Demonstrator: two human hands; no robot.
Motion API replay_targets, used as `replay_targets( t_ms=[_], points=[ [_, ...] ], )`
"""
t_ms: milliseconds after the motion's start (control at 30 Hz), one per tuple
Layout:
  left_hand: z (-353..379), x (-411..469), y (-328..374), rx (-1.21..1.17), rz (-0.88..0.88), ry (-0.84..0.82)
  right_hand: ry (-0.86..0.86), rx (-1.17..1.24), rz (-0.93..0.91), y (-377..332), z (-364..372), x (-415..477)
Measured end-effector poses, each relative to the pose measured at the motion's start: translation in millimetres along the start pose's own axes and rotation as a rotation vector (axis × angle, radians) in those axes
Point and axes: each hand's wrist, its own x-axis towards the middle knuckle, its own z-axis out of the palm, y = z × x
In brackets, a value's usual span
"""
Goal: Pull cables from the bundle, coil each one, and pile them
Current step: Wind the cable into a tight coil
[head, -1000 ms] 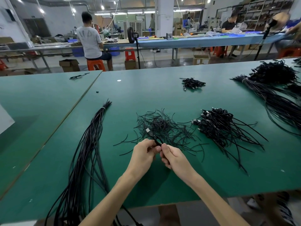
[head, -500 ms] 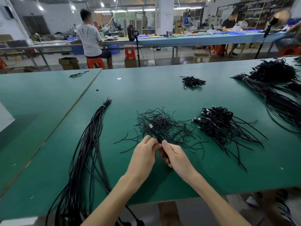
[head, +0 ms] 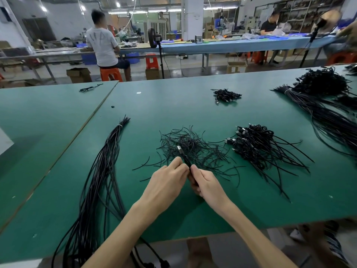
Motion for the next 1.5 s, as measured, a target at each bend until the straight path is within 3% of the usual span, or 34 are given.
replay_targets(
  t_ms=[200, 367, 533, 767, 1033, 1233, 1500],
  points=[
    [-2, -1, -3, -0.295, -0.123, -0.003, -0.004, -0.083, -0.068, 7, 1, 2],
    [6, -1, 6, -0.773, -0.401, -0.026, -0.008, -0.034, -0.133, 6, -2, 2],
    [7, -5, 13, -1.107, -0.562, -0.045, 0.025, -0.103, -0.178, 7, -1, 1],
    [4, -2, 9, -1.464, -0.634, -0.102, 0.074, -0.141, -0.192, 8, -1, 0],
    [1, -9, 7, -1.323, -0.459, -0.164, 0.306, -0.132, -0.174, 8, -11, -2],
    [-10, -5, 4, -1.097, -0.27, -0.188, 0.106, 0.192, -0.149, 6, -13, -3],
    [-7, -1, -6, -0.56, -0.125, -0.197, 0.03, 0.157, -0.052, 5, -14, -3]
  ],
)
